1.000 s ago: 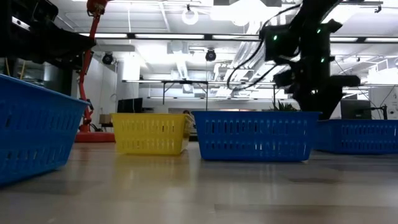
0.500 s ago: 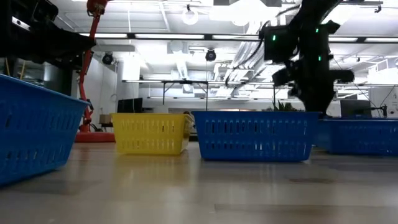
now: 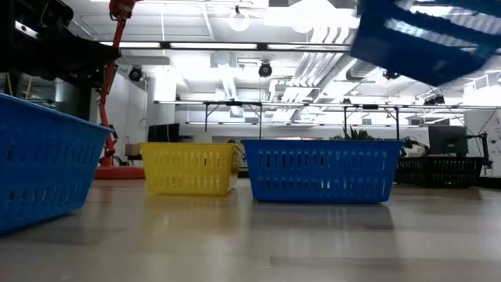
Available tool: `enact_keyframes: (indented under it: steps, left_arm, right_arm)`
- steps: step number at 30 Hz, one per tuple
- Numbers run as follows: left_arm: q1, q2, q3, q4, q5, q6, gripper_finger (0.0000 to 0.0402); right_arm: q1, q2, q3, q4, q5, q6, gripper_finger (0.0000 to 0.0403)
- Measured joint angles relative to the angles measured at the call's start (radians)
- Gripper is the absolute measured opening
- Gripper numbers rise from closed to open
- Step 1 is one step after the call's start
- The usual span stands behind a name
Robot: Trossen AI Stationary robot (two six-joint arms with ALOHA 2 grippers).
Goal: Stack baskets by color
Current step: Stack the right blue bin on the middle blue bin
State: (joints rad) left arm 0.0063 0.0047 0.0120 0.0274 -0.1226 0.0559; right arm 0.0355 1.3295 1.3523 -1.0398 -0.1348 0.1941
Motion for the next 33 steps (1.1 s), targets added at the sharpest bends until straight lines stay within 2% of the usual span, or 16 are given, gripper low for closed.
enact_keyframes:
  steps: [5, 11, 16, 28, 33]
  left_arm:
    - [0.000, 0.000, 0.000, 0.000, 0.000, 0.000, 0.0001]
    - [0.000, 0.000, 0.000, 0.000, 0.000, 0.000, 0.0001]
    - [0.000, 0.000, 0.000, 0.000, 0.000, 0.000, 0.0001]
    - [0.000, 0.000, 0.000, 0.000, 0.000, 0.000, 0.0001]
    - [0.000, 0.000, 0.000, 0.000, 0.000, 0.000, 0.0001]
  right_arm:
    - [0.038, 0.192, 0.169, 0.027, 0.066, -0.045, 0.0001]
    - [0.027, 0.401, 0.291, 0.105, 0.024, -0.145, 0.0001]
    - [0.022, 0.520, 0.324, 0.112, 0.017, -0.188, 0.0000]
    - [0.022, 0.547, 0.295, -0.044, 0.007, -0.205, 0.0000]
    - [0.024, 0.547, 0.295, -0.080, 0.007, -0.265, 0.0000]
